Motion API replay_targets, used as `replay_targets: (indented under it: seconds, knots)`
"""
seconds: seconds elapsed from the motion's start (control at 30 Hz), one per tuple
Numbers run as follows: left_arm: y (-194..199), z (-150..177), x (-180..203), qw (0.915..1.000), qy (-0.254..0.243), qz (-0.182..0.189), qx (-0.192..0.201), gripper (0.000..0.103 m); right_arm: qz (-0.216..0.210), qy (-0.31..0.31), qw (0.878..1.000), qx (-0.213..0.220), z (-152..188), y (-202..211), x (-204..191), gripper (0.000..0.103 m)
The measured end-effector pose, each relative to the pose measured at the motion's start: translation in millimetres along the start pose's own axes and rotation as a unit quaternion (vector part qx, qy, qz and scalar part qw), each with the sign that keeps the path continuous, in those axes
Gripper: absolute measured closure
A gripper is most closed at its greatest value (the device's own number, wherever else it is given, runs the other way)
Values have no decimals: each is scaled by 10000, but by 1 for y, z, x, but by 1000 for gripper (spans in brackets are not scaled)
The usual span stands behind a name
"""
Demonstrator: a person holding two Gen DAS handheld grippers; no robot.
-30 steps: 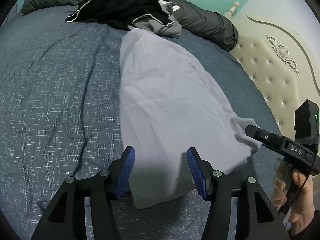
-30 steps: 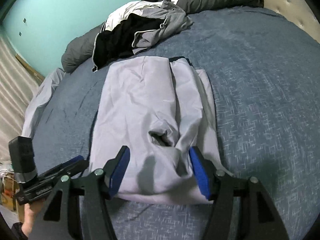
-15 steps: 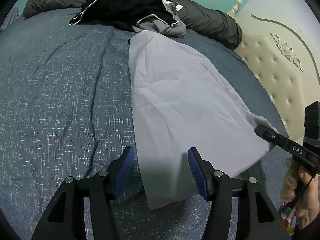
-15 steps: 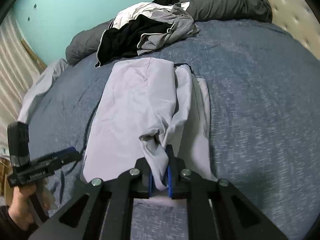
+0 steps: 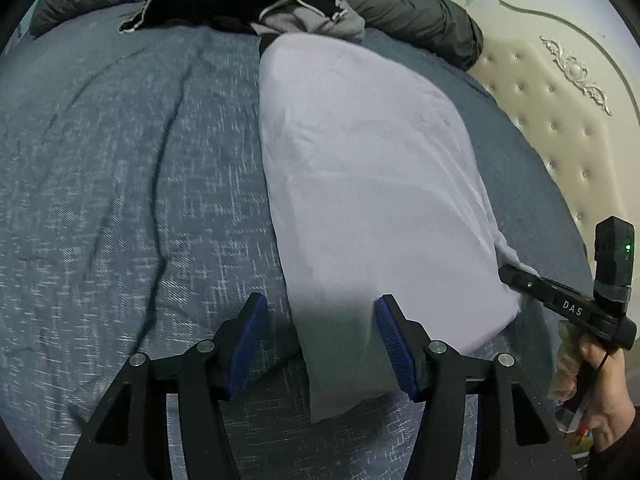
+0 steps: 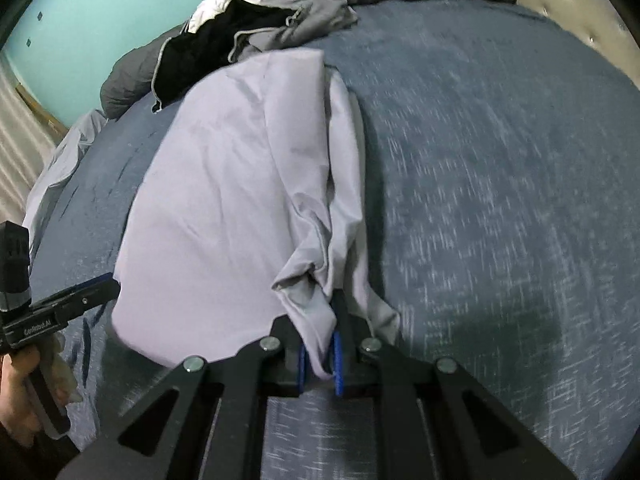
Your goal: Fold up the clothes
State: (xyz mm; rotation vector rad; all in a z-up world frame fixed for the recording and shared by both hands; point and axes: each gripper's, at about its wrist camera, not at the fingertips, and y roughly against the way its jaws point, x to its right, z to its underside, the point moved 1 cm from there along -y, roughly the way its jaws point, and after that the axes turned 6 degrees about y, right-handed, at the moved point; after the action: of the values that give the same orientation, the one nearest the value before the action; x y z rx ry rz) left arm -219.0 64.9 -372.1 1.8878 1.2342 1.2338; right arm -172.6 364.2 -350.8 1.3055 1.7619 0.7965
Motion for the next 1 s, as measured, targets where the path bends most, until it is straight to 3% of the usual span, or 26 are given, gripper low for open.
replay_targets:
  seconds: [0.13,0.23,0.33,0.43,0.7,0.73,0.83,1.0]
  knots:
    - [-4,1,1,9999,-84,-78,-36,42,-40,-120,9999,33,4,8,10,90]
    - [-4,1,3,9999,-127,-115,-9,42,160,-188,9995,172,-1,27,8,89]
    - [-3,2,2,9998,-133,-146,1,42,380,-76,9978,544,-14,52,-5,89]
    - [-4,3,4,9997,-145,-179,-4,42,280,119,9958,865,-32,64,-20,89]
    - [-9,5,7,9994,-209,-262,-28,42,203,386,9990,31,-33,-15,-25,89]
    - [-10,5,8,9994,-212,-255,-39,42,231,361,9991,-53,-28,-23,-20,95]
    - [-10,8,10,9994,-269,-224,-38,42,265,369,9989,-126,-15,-37,-9,103]
    - [-17,12,10,9992,-302,-250,-84,42,257,500,9984,-74,-7,-48,-5,103]
